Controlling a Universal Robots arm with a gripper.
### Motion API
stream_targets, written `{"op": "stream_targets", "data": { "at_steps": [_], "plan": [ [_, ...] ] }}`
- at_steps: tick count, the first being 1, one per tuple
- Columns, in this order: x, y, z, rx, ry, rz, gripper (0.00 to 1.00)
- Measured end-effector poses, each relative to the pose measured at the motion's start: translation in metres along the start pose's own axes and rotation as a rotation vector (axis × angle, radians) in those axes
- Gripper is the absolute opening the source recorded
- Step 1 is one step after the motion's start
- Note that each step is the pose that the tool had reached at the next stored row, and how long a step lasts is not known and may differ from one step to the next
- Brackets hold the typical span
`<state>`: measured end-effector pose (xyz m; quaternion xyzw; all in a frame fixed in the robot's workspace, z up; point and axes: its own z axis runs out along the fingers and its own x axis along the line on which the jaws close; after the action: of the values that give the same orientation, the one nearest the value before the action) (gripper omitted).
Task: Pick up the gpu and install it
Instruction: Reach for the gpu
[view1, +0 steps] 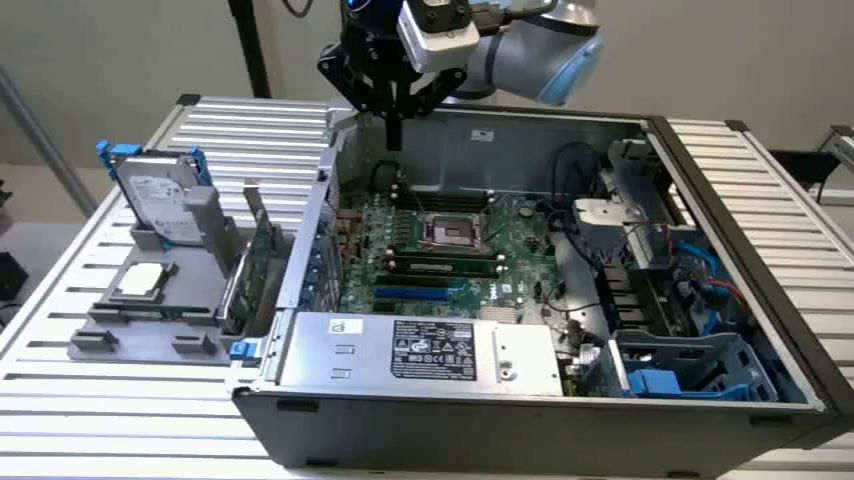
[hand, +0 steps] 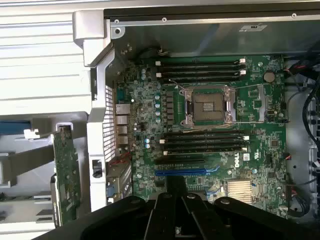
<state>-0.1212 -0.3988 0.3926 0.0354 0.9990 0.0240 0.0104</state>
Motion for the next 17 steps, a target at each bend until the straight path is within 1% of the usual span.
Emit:
{"op": "stream_targets", "data": {
  "at_steps": [13, 14, 17],
  "plan": [
    [0.001, -0.0001, -0.0001, 0.0001, 0.0, 0.0, 0.11],
    [0.003, -0.0002, -0.0002, 0.0003, 0.0002, 0.0, 0.11],
    [0.017, -0.0013, -0.0004, 0.0001, 0.0, 0.0, 0.11]
  ]
}}
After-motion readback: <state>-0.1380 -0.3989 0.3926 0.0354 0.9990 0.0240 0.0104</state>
